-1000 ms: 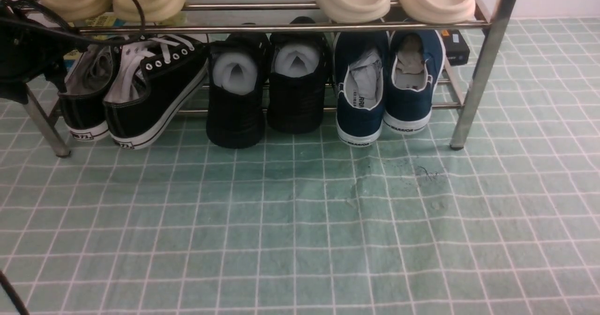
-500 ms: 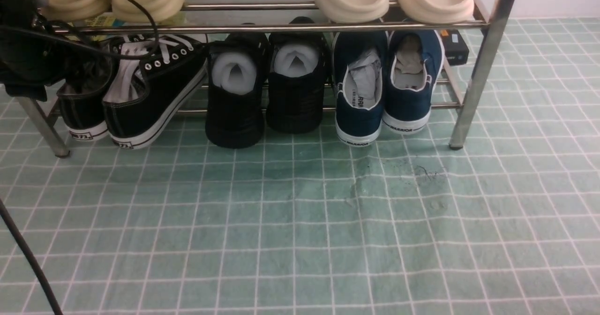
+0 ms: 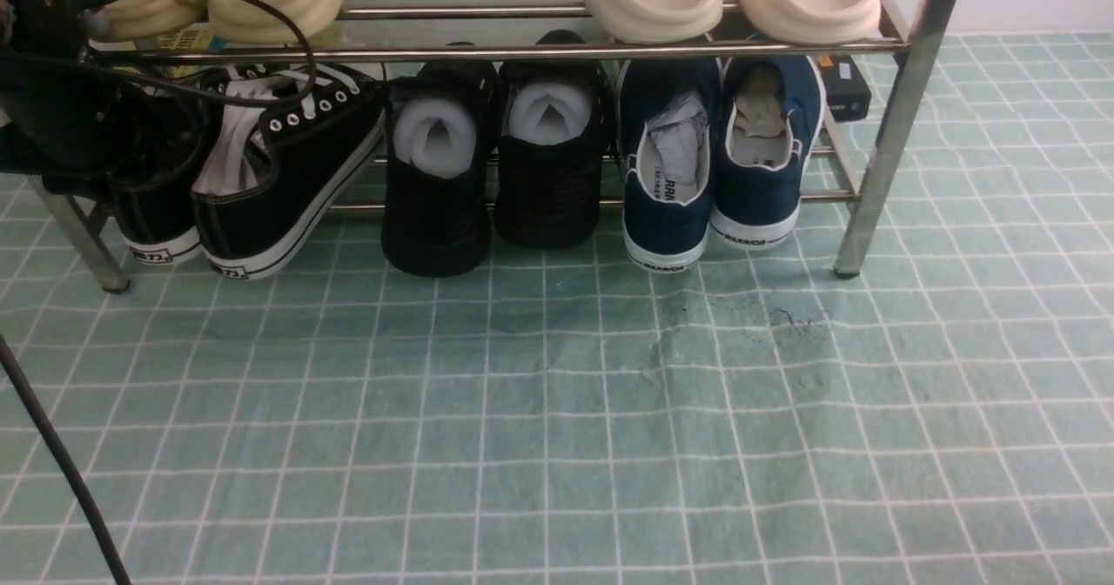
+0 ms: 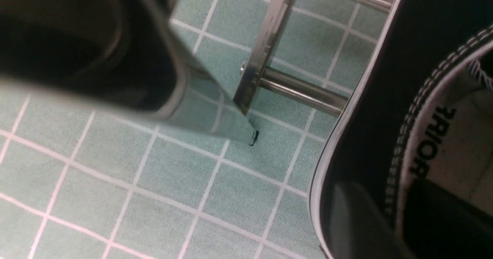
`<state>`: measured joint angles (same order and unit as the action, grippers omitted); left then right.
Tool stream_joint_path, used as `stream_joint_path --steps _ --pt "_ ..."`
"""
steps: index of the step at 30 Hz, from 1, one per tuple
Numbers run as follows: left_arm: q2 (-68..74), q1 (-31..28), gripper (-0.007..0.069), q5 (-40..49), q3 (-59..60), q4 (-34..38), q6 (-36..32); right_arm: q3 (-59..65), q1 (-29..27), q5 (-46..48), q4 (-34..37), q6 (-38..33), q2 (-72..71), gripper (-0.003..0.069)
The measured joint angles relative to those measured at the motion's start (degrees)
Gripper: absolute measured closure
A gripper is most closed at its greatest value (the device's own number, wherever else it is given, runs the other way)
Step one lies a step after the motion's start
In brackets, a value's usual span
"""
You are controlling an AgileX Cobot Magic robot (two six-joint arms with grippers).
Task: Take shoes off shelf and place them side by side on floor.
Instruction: 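Grasp the leftmost shoe on the bottom shelf of the shoe rack with the left gripper, then set the held shoe down on the floor in front of the rack with the left gripper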
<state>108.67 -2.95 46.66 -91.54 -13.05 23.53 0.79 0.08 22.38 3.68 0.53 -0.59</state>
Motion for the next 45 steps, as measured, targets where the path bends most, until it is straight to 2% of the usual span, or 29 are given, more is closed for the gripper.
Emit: stream_joint_path --steps 1,2,5,17,25,31,45 --pt "0.00 0.00 0.0505 0.14 0.00 0.00 -0.06 0.00 0.00 0.00 0.00 0.00 0.00 0.0421" --pt "0.00 0.00 0.0567 0.88 0.00 0.00 -0.21 0.00 0.00 0.00 0.00 0.00 0.00 0.0421" --pt "-0.28 0.00 0.0606 2.14 0.00 0.79 -0.29 0.00 0.00 0.00 0.00 0.00 0.00 0.0421" --pt "-11.47 -0.19 0.0606 15.18 0.14 2.48 -0.22 0.00 0.00 0.00 0.00 0.00 0.00 0.0421" --pt "-21.58 -0.19 0.0604 23.63 0.14 -0.07 0.04 0.00 0.00 0.00 0.00 0.00 0.00 0.0421" --pt "-27.59 -0.19 0.0604 24.10 0.79 -0.66 0.04 0.00 0.00 0.00 0.00 0.00 0.00 0.0421" --pt "-43.69 -0.19 0.0604 24.10 25.11 -2.62 9.83 0.00 0.00 0.00 0.00 0.00 0.00 0.0421"
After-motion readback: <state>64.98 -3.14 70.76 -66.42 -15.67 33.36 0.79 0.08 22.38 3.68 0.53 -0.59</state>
